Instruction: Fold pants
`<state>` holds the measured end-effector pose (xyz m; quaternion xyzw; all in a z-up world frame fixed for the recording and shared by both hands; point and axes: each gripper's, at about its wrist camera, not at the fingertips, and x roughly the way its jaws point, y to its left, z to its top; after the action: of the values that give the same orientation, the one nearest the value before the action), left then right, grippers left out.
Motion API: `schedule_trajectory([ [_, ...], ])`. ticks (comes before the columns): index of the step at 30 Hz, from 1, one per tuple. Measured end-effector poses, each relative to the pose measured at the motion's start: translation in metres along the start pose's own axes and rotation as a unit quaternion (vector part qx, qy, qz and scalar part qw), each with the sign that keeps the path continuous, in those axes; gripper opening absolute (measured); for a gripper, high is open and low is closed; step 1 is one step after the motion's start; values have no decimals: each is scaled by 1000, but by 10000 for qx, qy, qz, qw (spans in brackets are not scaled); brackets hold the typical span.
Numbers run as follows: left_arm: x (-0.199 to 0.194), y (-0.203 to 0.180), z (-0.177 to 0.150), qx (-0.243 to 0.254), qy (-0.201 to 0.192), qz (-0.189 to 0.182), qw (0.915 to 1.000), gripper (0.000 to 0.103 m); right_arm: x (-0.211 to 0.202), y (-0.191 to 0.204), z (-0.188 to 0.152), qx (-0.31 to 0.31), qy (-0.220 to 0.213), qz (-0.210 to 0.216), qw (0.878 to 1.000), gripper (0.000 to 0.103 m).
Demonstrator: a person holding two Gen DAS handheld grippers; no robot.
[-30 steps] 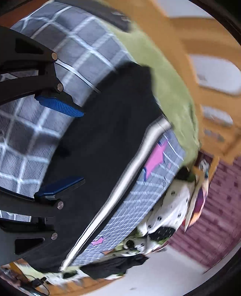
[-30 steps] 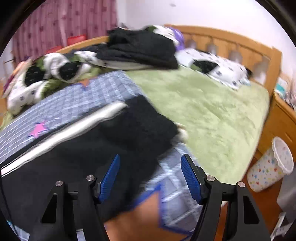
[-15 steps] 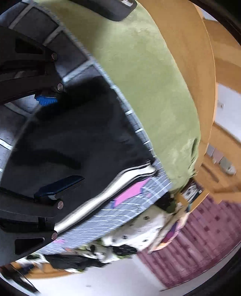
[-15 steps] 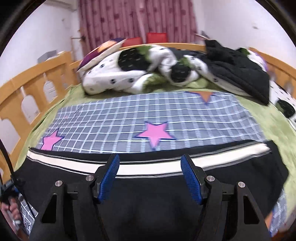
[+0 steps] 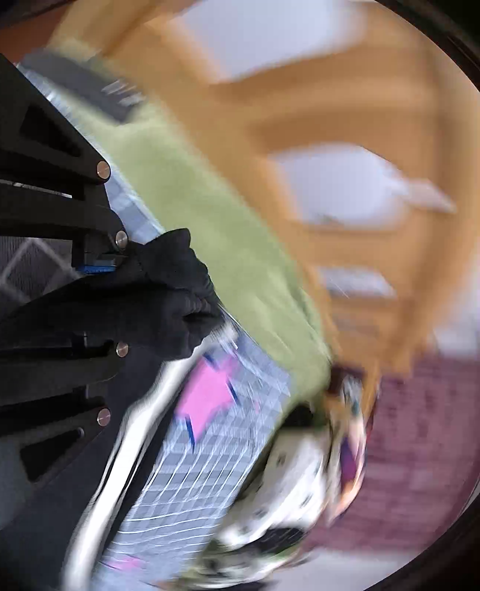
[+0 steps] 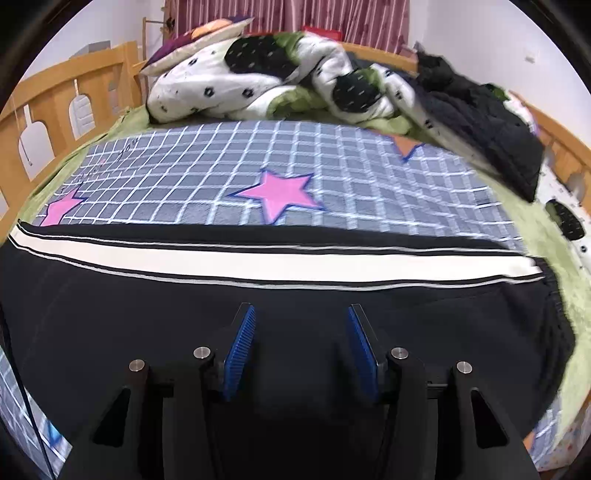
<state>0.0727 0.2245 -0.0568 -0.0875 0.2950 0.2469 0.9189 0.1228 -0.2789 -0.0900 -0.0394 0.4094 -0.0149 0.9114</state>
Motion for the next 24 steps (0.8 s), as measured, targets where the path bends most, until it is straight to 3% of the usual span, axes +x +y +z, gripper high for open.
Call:
schedule_trajectory([
  [1, -22, -34, 7, 486, -268, -57, 9984, 15, -4, -9, -2, -2, -40, -65, 10000, 51],
  [4, -71, -110, 12, 1231, -625, -578, 9887, 14, -14, -44, -8, 152, -157, -169, 9996, 51],
  [8, -128, -227, -15, 2071, -716, -1481, 9644, 14, -20, -96, -18, 538, -181, -454, 9974, 51],
  [10, -146, -282, -52, 2379, -504, -2012, 9489, 14, -30, -129, -22, 843, -259, -643, 9940, 51],
  [14, -152, -351, -146, 2855, 337, -2473, 9253, 14, -52, -181, -30, 1355, -549, -884, 9853, 51],
  [16, -146, -369, -184, 3039, 729, -2480, 9170, 14, -60, -196, -34, 1484, -640, -871, 9830, 51],
  [17, -144, -374, -201, 3097, 848, -2337, 9177, 14, -63, -202, -37, 1550, -675, -857, 9819, 51],
  [19, -148, -370, -214, 3093, 638, -2159, 9239, 14, -66, -211, -42, 1717, -677, -783, 9797, 51],
  [21, -152, -360, -209, 3073, 826, -2430, 9163, 21, -62, -208, -41, 1704, -582, -554, 9821, 51],
  [24, -161, -326, -188, 2811, 1157, -3003, 9041, 46, -62, -194, -39, 1545, -564, -369, 9857, 51],
])
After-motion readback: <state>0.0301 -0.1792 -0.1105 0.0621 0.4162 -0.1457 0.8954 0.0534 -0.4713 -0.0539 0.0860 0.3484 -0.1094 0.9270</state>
